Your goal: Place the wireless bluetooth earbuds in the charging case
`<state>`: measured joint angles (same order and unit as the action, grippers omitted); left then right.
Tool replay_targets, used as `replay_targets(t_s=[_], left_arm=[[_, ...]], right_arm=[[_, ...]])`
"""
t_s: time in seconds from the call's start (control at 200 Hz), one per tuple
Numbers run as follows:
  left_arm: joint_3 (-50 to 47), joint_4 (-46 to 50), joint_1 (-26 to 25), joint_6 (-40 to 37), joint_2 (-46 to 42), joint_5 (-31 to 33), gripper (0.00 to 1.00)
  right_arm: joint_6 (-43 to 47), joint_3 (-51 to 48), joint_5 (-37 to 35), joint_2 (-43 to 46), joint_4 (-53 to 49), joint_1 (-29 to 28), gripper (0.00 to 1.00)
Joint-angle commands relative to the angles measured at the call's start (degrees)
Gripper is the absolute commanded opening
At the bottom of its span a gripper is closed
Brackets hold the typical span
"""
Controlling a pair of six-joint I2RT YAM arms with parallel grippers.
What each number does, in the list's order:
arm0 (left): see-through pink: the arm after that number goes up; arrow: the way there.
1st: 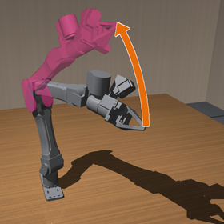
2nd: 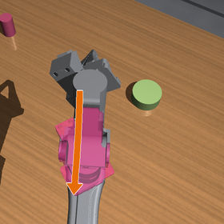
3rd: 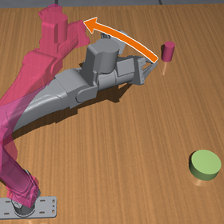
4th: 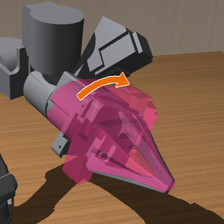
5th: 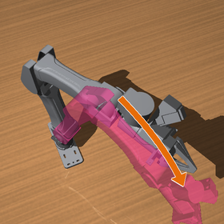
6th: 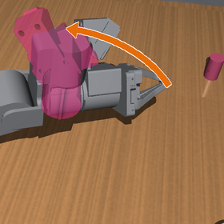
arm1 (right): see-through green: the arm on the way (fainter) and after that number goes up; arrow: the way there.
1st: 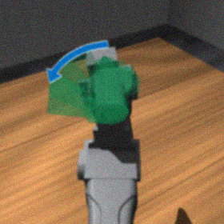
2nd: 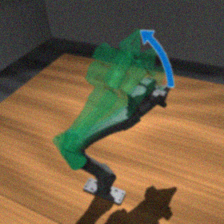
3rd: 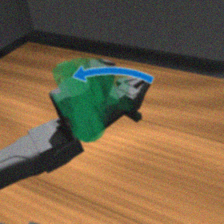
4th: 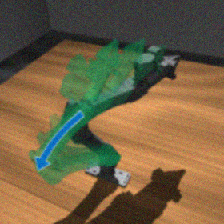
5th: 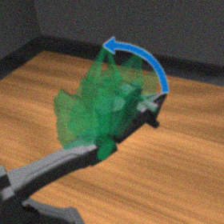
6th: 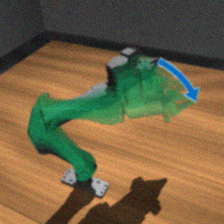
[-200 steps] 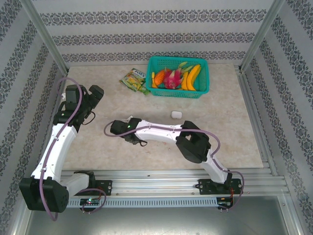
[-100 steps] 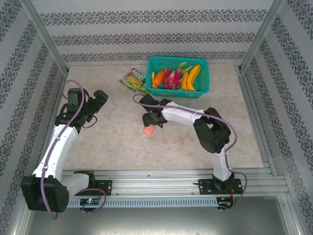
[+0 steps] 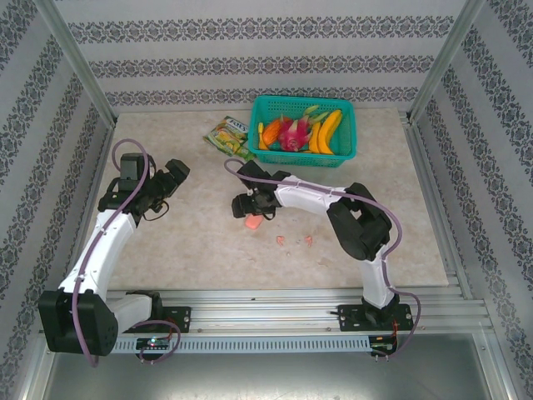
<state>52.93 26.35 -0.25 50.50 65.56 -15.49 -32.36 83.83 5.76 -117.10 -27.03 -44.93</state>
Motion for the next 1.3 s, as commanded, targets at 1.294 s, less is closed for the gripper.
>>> replay_targets(t_s=[1.294], left_arm=[[1.81,-2.09,0.72,-5.28,2.37,-0.42,1.00]], right_arm=[[9.38,5.38,-10.41,-4.48,-15.07,-11.15,0.79]])
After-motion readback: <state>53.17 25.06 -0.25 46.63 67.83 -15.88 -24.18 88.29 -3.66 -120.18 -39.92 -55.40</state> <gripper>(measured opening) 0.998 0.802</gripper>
